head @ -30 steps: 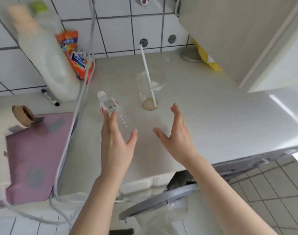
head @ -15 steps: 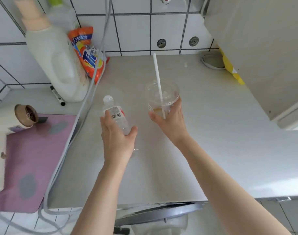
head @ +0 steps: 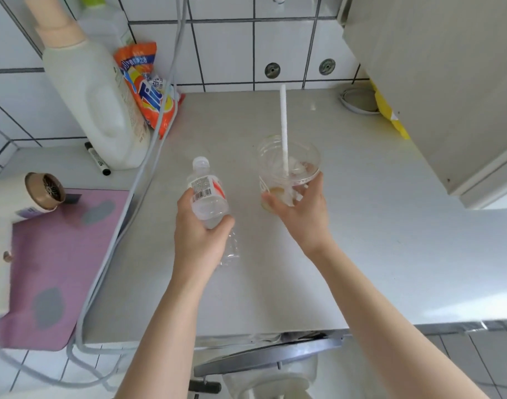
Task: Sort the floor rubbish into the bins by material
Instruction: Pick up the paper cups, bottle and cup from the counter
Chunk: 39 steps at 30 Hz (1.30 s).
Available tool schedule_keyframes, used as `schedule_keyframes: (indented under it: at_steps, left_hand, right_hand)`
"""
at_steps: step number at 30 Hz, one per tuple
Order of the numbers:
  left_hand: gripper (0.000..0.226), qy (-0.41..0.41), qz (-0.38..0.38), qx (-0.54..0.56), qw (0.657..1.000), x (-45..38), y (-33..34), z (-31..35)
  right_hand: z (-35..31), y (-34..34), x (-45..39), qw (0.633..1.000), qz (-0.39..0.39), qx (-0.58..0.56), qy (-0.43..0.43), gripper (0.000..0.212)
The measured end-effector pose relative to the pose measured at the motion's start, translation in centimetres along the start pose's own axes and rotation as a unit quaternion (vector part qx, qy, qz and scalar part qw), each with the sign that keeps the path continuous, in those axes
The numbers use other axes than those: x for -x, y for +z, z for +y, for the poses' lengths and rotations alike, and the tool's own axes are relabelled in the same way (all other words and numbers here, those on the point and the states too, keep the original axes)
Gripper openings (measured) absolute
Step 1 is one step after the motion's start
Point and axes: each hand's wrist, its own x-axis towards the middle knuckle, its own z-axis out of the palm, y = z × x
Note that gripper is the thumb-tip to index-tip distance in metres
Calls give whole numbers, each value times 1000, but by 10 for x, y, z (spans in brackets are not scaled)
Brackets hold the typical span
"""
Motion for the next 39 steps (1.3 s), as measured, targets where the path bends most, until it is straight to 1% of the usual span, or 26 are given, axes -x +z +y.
schedule_keyframes:
  at_steps: [3,6,8,12,18,20,22,24,26,29,31,36,39]
  left_hand:
    - [70,15,-24,48,998,17,-7,2]
    - [76,6,-69,95,993,37,-17,1]
    - [76,-9,-106,122,987,51,-25,-2]
    - [70,-2,-181,137,974,88,-47,-11]
    - [59,53,-286,130,948,148,-75,-30]
    - [58,71,-315,127,938,169,-76,-39]
    - [63,83,-347,110,928,192,-73,-49]
    - [69,88,-389,79,914,218,-67,-57]
    - [70,104,-435,52,893,246,-59,-63]
    - [68,112,-491,34,863,284,-45,-70]
    - [65,116,-528,20,841,309,-36,-73]
    - [70,130,-597,-11,791,376,-12,-82]
    - [74,127,-628,-31,767,423,4,-90]
  right_hand:
    - [-8,-17,33,999,3,-36,4,57]
    - [-14,-30,77,998,9,-67,19,57]
    - [-18,-37,109,996,22,-75,30,60]
    - [-26,-46,174,992,72,-92,39,66]
    - [-19,-52,277,983,168,-53,51,73]
    - [-13,-54,312,975,207,-41,66,72]
    - [-5,-58,345,967,237,-32,85,68]
    - [1,-64,376,957,269,-22,104,65]
    - [6,-74,409,942,314,-17,122,64]
    - [16,-90,454,913,379,-13,152,66]
    - [21,-103,485,897,409,-10,168,67]
    - [29,-136,563,850,485,-21,204,62]
    - [32,-158,612,819,528,-17,224,64]
